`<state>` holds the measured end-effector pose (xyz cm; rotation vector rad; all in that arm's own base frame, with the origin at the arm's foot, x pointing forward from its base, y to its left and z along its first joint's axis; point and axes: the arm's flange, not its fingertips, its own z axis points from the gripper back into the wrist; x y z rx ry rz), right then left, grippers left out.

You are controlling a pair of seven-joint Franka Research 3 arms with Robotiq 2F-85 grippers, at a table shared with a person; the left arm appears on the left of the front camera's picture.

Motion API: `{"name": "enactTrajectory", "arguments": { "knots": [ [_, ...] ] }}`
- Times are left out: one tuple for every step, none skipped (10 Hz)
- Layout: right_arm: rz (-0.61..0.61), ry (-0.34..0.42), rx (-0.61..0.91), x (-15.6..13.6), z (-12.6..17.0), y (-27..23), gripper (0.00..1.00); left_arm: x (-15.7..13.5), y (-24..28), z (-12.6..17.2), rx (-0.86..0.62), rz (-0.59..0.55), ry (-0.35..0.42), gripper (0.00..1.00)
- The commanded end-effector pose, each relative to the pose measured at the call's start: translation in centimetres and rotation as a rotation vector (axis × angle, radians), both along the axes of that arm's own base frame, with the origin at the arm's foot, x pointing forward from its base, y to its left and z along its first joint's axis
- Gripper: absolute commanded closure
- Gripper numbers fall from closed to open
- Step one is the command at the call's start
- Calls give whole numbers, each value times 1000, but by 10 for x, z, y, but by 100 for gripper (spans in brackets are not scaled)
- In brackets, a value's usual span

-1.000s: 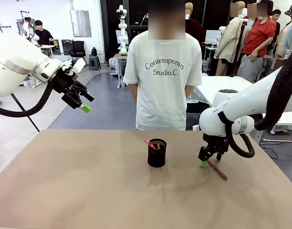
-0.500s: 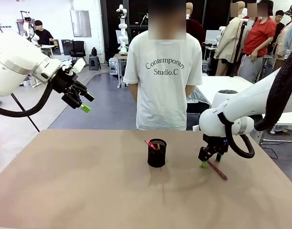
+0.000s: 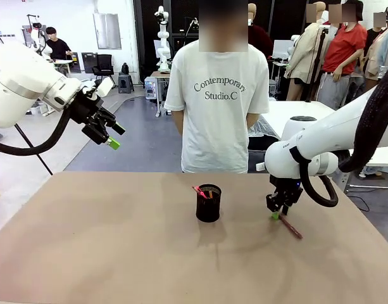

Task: Place the pens into the pen holder.
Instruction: Pick up a writing instrument from the table and place it into the Pen holder.

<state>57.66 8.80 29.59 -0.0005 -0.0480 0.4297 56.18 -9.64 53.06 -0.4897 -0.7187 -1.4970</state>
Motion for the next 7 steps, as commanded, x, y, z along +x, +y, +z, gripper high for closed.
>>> {"name": "enactTrajectory", "arguments": {
  "knots": [
    [-25, 13, -48, -2, -7, 2, 100, 0, 1, 1, 1, 5, -3, 0],
    [-30, 21, -50, -3, -7, 2, 100, 0, 1, 1, 1, 5, -3, 0],
    [-32, 31, -52, -4, -7, 2, 100, 0, 1, 1, 1, 5, -3, 0],
    [-30, 41, -53, -5, -5, 2, 100, 0, 1, 1, 1, 5, -3, 0],
    [-22, 51, -37, -6, -2, 2, 100, 0, 1, 1, 1, 5, -3, 0],
    [-14, 55, -2, -8, 5, 2, 100, 0, 1, 1, 1, 5, -3, 0],
    [-4, 56, 66, -11, 17, 0, 100, 0, 1, 1, 1, 5, -3, 0]
  ]
}}
